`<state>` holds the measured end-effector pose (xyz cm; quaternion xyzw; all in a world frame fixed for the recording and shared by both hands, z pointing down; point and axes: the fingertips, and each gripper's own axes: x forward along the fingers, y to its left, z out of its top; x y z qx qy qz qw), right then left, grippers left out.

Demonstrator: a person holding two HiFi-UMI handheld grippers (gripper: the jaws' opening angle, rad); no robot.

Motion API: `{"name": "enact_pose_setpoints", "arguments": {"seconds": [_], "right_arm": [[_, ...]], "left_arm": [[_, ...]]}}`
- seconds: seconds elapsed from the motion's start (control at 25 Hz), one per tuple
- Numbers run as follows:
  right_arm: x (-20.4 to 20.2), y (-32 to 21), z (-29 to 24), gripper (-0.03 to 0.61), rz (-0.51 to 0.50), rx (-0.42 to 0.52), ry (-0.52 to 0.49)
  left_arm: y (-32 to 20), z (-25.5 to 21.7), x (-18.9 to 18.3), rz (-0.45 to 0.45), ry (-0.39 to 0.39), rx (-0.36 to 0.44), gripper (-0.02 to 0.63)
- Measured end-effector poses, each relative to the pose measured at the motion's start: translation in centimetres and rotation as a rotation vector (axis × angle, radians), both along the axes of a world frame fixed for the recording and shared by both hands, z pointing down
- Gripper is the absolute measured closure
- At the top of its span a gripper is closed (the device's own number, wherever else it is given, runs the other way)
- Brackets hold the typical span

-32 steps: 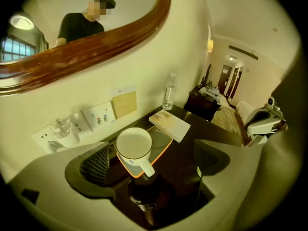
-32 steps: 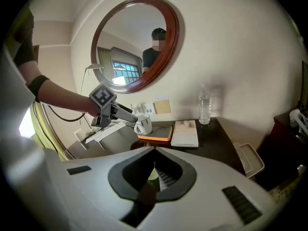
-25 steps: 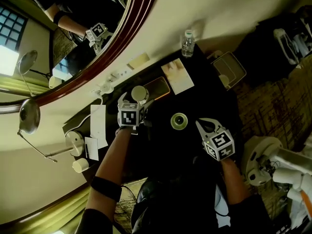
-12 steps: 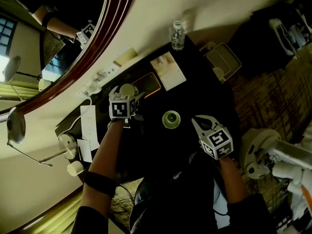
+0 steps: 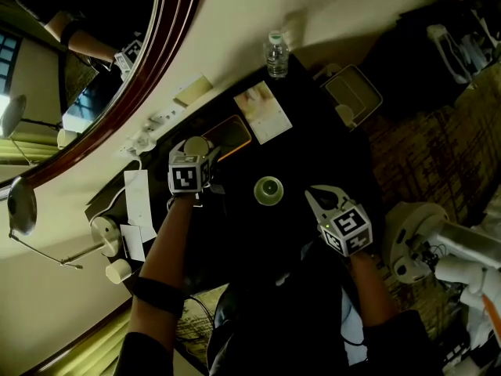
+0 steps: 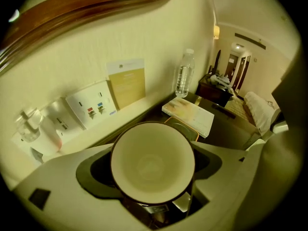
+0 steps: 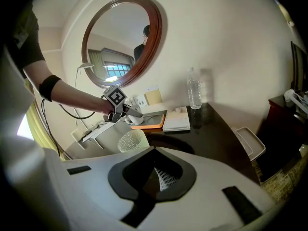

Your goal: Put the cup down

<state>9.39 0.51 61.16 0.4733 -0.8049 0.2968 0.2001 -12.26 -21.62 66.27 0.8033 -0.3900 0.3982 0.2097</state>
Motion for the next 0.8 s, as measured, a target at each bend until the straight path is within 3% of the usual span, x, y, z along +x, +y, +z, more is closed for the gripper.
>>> {"name": "enact_pose_setpoints", "arguments": {"seconds": [0.48, 0.8], "right_arm": [[-0.2, -1.0, -2.1, 0.577, -0.089, 0.020, 0.007], [-1.7, -1.5, -4.4, 0.576, -0.185, 0.017, 0.005]], "left_arm": [[4.1, -3.4, -0.9, -0.021, -0.022, 0.045, 0.204], [8.9, -5.9, -0.4, -0.051, 0.020, 0.026, 0.204]]}}
